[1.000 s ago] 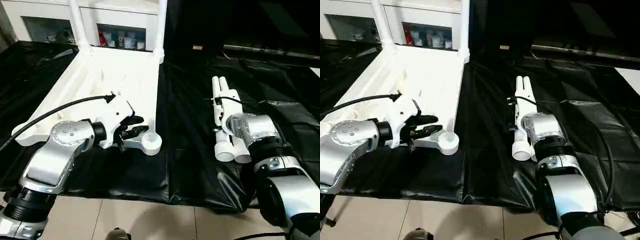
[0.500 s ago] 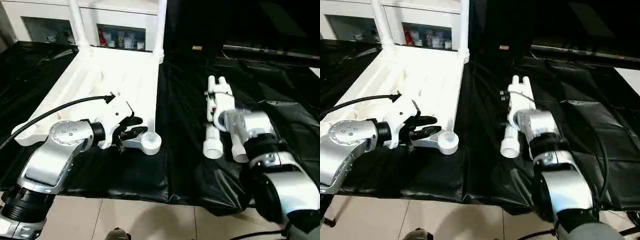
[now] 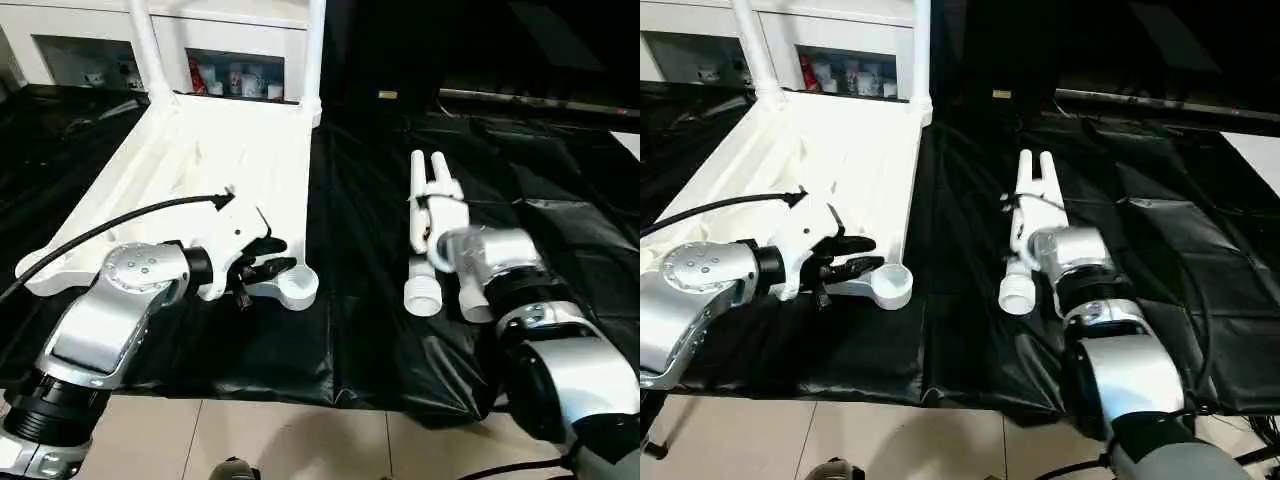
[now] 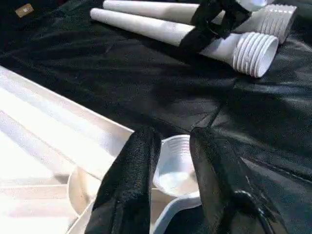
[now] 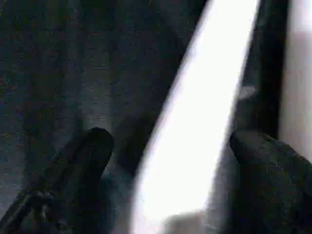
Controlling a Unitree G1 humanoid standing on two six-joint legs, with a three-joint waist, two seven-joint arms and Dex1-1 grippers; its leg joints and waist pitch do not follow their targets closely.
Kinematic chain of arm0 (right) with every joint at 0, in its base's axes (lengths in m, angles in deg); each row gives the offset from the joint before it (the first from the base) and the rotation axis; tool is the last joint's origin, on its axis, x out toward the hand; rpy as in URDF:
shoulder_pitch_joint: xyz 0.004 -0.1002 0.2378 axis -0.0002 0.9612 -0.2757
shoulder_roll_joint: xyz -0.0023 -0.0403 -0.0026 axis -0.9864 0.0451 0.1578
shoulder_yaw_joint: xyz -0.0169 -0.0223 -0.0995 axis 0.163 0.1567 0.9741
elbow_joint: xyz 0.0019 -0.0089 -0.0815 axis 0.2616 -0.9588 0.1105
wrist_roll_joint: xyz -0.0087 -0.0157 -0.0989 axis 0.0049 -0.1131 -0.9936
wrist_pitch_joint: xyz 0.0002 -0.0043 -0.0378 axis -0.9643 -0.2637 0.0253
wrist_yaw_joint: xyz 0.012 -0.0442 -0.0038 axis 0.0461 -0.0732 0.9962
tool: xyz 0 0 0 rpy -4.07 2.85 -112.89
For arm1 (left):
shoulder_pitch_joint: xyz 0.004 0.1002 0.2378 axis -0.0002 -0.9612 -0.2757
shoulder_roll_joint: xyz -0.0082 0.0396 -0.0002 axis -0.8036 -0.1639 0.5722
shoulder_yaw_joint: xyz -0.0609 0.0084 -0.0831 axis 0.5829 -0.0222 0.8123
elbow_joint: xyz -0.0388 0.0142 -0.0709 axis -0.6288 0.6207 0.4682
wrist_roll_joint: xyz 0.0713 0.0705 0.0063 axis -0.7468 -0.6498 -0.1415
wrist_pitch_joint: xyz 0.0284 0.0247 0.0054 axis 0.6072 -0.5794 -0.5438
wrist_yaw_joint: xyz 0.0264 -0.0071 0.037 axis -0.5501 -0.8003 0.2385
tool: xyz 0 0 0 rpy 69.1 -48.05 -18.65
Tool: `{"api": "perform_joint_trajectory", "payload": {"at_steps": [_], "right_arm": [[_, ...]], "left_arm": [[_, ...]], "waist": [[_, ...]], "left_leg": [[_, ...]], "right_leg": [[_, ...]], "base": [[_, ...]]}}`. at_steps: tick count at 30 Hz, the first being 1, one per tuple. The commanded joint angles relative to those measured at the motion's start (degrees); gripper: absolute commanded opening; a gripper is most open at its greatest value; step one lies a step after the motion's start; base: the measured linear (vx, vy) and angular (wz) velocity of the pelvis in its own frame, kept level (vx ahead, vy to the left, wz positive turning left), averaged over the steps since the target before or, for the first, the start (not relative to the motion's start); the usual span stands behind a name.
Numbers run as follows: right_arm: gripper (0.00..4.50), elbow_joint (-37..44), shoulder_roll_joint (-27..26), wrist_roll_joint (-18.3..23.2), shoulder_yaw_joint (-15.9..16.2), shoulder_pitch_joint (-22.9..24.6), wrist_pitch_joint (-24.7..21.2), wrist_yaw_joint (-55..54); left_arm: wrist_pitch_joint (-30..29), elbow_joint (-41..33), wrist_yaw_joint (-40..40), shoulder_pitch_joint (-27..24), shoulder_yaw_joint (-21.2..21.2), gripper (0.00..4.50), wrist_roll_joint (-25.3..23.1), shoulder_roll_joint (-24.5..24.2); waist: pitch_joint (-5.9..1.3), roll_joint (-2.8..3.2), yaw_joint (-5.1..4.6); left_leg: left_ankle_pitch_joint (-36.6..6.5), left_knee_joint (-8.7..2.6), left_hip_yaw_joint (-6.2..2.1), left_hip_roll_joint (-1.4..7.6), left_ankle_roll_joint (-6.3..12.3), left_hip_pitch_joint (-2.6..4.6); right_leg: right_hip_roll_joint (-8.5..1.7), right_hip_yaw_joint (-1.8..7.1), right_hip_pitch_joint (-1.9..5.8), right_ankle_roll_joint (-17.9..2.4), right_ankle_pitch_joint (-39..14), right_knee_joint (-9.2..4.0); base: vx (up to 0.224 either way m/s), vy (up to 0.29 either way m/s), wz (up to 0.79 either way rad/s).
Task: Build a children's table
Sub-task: Pick table leg
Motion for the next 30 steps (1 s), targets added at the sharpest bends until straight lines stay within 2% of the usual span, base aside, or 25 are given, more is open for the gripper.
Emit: {"api": "perform_joint_trajectory", "payload": {"at_steps": [1, 9, 10, 20, 21, 22, 23, 25, 30], "right_arm": [[4.42, -0.07, 0.15, 0.7, -1.17, -0.93, 0.62, 0.89], [4.42, 0.99, -0.34, 1.64, -1.29, -1.82, 1.55, 2.3], [4.42, 0.76, -0.39, 1.8, -1.34, -1.91, 1.75, 2.04], [4.42, -2.85, -1.57, 1.99, -1.8, -1.49, 1.27, 0.54], [4.27, -3.08, -1.7, 2.29, -2.06, -1.51, 1.15, 0.68], [4.17, -3.08, -1.7, 2.29, -2.06, -1.51, 1.15, 0.68], [4.06, -3.71, -2.0, 2.98, -2.7, -1.51, 0.9, 0.77], [3.97, -4.19, -2.16, 3.29, -2.99, -1.57, 0.85, 0.73], [3.52, -4.9, -2.18, 3.45, -3.21, -1.78, 0.98, 0.67]], "left_arm": [[0.32, -0.99, -0.54, 0.36, -0.4, 1.45, -0.37, -0.38], [0.27, -1.11, -0.63, 0.54, -0.64, 1.45, -0.2, -0.73], [0.28, -1.06, -0.71, 0.6, -0.71, 1.45, -0.15, -0.75], [0.51, -0.73, -1.19, 0.83, -0.87, 1.45, -0.29, -1.23], [0.41, -0.74, -1.24, 0.79, -0.89, 1.45, -0.3, -1.31], [0.41, -0.74, -1.24, 0.79, -0.89, 1.45, -0.3, -1.31], [0.23, -0.91, -1.4, 0.63, -0.92, 1.45, -0.24, -1.43], [0.0, -1.14, -1.48, 0.54, -0.91, 1.45, -0.13, -1.48], [-0.16, -1.3, -1.48, 0.48, -0.9, 1.45, -0.03, -1.52]], "waist": [[-4.41, 0.64, 0.04], [-4.42, 0.75, 0.1], [-4.44, 0.94, 0.13], [-4.44, 0.87, 0.08], [-4.46, 0.74, 0.1], [-4.45, 0.84, 0.12], [-4.49, 0.57, 0.15], [-4.46, 0.45, 0.15], [-4.4, 0.46, 0.15]], "left_leg": [[-12.54, -3.91, 0.05, 0.76, -4.05, 1.05], [-13.07, -3.93, 0.01, 0.8, -4.24, 1.11], [-12.94, -3.92, -0.03, 0.79, -4.31, 1.09], [-13.1, -3.94, -0.03, 0.77, -4.27, 1.03], [-13.14, -3.93, 0.0, 0.79, -4.24, 1.08], [-13.12, -3.95, -0.03, 0.81, -4.26, 1.08], [-13.01, -3.96, -0.01, 0.84, -4.2, 1.14], [-12.88, -3.97, 0.02, 0.83, -4.1, 1.07], [-13.05, -3.99, 0.02, 0.81, -4.12, 1.06]], "right_leg": [[-3.23, 2.5, 2.74, -9.42, -8.65, -3.81], [-3.25, 2.52, 2.67, -9.58, -9.11, -3.81], [-3.28, 2.51, 2.7, -9.64, -8.93, -3.74], [-3.28, 2.51, 2.73, -9.93, -8.61, -3.73], [-3.29, 2.52, 2.71, -9.85, -8.76, -3.77], [-3.3, 2.51, 2.7, -9.86, -8.78, -3.73], [-3.31, 2.49, 2.72, -9.76, -8.71, -3.7], [-3.33, 2.51, 2.72, -9.7, -8.82, -3.72], [-3.38, 2.51, 2.67, -9.47, -9.87, -3.77]], "base": [[0.0, 0.0, 0.0], [0.0, 0.0, 0.0], [0.0, 0.0, 0.0], [0.0, 0.0, 0.0], [0.0, 0.0, 0.0], [0.0, 0.0, 0.0], [0.0, 0.0, 0.0], [0.0, 0.0, 0.0], [0.0, 0.0, 0.0]]}}
